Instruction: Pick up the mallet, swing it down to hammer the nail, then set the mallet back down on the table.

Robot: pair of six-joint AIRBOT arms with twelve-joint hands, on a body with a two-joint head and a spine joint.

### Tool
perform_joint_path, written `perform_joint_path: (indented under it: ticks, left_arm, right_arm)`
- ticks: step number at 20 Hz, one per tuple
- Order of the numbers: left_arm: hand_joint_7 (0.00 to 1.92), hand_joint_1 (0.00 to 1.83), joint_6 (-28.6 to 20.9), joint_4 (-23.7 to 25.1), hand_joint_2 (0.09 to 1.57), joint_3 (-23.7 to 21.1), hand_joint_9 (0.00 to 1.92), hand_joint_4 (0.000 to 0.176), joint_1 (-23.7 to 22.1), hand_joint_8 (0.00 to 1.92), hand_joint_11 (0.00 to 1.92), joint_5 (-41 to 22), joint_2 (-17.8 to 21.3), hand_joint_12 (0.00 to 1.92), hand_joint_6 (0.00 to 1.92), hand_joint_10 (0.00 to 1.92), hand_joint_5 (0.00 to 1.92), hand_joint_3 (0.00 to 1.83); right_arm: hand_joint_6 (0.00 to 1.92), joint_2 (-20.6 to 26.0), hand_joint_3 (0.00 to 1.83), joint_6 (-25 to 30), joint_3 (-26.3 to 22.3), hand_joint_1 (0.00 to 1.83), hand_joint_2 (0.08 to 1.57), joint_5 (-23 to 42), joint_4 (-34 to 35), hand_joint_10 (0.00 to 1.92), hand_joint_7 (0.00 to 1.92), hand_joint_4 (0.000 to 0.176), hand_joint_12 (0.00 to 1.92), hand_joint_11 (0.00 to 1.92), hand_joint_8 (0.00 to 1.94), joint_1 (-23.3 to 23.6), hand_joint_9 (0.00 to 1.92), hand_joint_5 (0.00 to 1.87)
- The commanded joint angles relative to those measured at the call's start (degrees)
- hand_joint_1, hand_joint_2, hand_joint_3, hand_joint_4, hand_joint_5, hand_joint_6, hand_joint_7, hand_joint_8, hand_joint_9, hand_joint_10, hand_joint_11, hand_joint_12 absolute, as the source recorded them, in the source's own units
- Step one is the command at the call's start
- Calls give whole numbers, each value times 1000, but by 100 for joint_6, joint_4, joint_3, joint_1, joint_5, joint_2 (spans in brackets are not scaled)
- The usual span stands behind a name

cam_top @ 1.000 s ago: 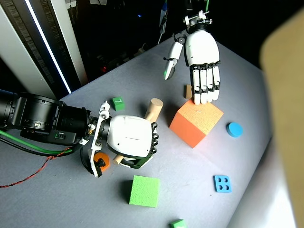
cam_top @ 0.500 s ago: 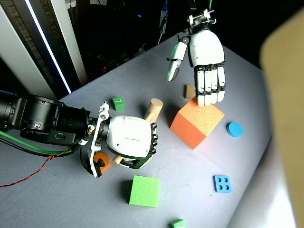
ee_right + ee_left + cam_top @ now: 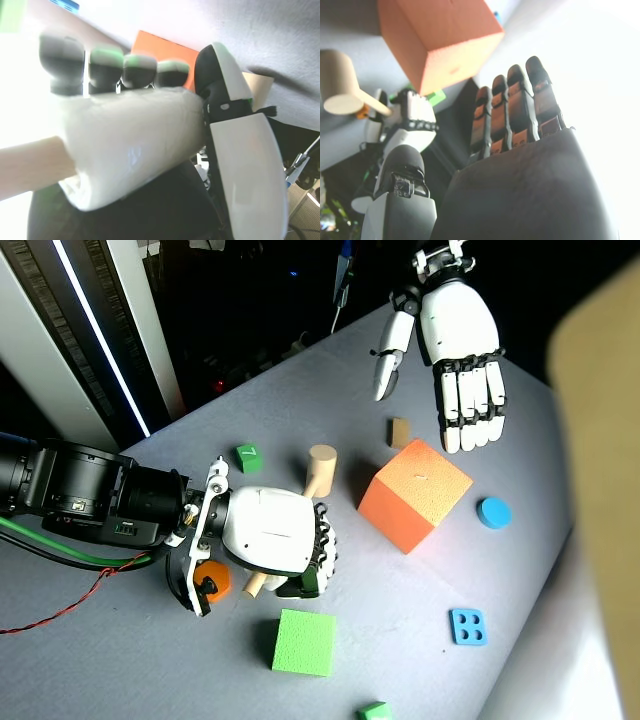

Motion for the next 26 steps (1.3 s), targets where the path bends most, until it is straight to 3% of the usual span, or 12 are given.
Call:
perform_joint_path:
  ticks: [1,4,6,10,13,18,20,22,26]
  left_arm:
    - [165,0,-6,39,1218,33,154,0,-133,1,0,-440,71,325,0,1,139,0]
    - [175,0,-6,153,1219,32,160,0,-348,4,0,-250,102,338,4,3,154,1]
    - [188,0,-6,158,1213,25,175,0,-386,3,0,-248,120,368,2,3,162,0]
    - [162,0,-6,158,1214,6,160,0,-402,0,0,-250,136,356,0,0,126,0]
    - [154,0,-6,158,1211,-4,146,0,-401,1,0,-277,140,378,3,1,135,0]
    - [195,0,-4,159,1207,-25,184,0,-395,7,0,-289,139,423,7,7,170,0]
    - [201,0,-4,168,1211,-27,190,0,-395,8,0,-299,138,426,7,8,175,1]
    - [188,0,-5,168,1207,-34,181,0,-396,0,0,-318,138,396,0,0,163,0]
    - [181,0,-5,168,1213,-44,181,0,-403,0,0,-412,138,376,1,1,150,2]
  right_arm:
    - [766,18,0,-58,-2,678,1219,-587,-178,832,817,0,1063,645,871,19,818,724]
    - [674,27,0,-77,-2,707,1191,-587,-179,844,684,0,1214,494,745,23,700,542]
    - [544,45,0,-77,-3,715,1185,-583,-179,786,661,0,1253,384,576,30,612,516]
    - [159,95,0,-77,-30,805,1136,-560,-179,583,648,0,1240,250,175,49,546,551]
    - [22,201,0,-107,-153,751,1166,-551,-179,390,536,0,1274,8,33,88,403,426]
    - [2,597,0,-142,-598,833,1092,-553,-178,65,314,0,948,0,0,228,303,264]
    - [0,817,0,-140,-804,829,1084,-537,-176,49,288,0,916,0,0,310,287,238]
    - [4,1159,0,63,-1072,757,1070,-353,-165,2,199,0,711,0,3,422,203,153]
    - [8,1747,0,546,-1460,768,1027,290,-165,5,212,0,710,0,5,707,214,170]
